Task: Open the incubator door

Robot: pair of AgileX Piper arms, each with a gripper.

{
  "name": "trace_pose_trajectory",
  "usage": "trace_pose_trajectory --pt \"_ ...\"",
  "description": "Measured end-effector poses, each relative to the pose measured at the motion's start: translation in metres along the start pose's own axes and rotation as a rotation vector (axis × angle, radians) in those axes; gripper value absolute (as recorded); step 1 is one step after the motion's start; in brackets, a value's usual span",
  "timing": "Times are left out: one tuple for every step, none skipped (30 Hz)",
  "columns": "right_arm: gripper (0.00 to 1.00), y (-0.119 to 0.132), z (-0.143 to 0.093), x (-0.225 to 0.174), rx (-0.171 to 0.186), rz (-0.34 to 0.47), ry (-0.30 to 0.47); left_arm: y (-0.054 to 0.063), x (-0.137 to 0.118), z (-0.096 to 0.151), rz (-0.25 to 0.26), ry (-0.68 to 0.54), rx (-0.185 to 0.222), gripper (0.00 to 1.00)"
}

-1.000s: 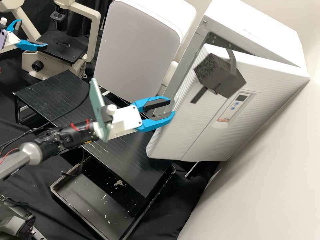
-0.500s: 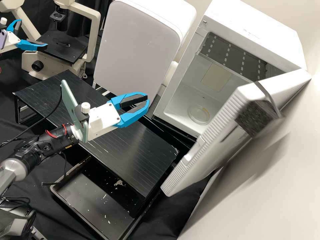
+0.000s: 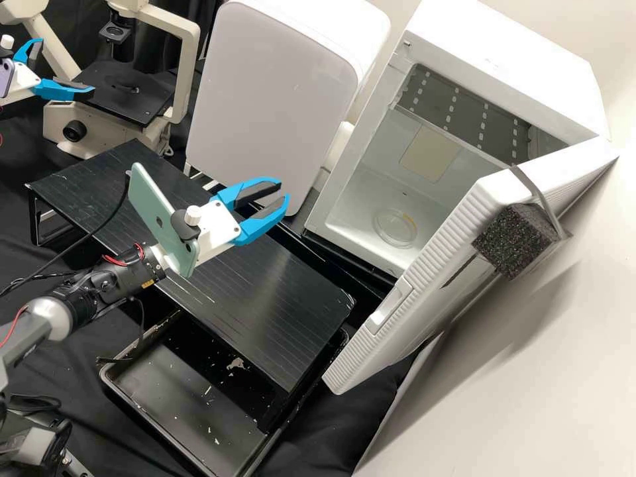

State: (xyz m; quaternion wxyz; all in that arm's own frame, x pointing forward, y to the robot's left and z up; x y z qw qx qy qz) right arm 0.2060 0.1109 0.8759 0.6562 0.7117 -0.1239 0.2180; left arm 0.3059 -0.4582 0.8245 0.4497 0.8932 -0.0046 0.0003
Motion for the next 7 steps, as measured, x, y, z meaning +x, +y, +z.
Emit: trace_pose_trajectory --pt "1.0 -0.0031 0.0024 -0.0006 0.013 -0.015 0.014 0.0 0.0 0.0 0.0 0.0 0.0 1.0" --pt "1.0 -0.0055 0.004 -0.0006 0.033 -0.028 0.023 0.0 0.0 0.0 0.0 0.0 0.0 1.0" --pt "1.0 -0.0078 0.0061 -0.0012 0.044 -0.044 0.03 0.0 0.0 0.0 0.0 0.0 0.0 1.0" --pt "1.0 -0.009 0.0071 -0.0016 0.052 -0.054 0.036 0.0 0.0 0.0 0.0 0.0 0.0 1.0" --pt "1.0 -0.0099 0.008 -0.0022 0.061 -0.062 0.041 0.0 0.0 0.0 0.0 0.0 0.0 1.0" --pt "1.0 -0.0111 0.0085 -0.0025 0.068 -0.068 0.042 0.0 0.0 0.0 0.0 0.0 0.0 1.0" --pt "1.0 -0.0114 0.0087 -0.0029 0.078 -0.07 0.043 0.0 0.0 0.0 0.0 0.0 0.0 1.0"
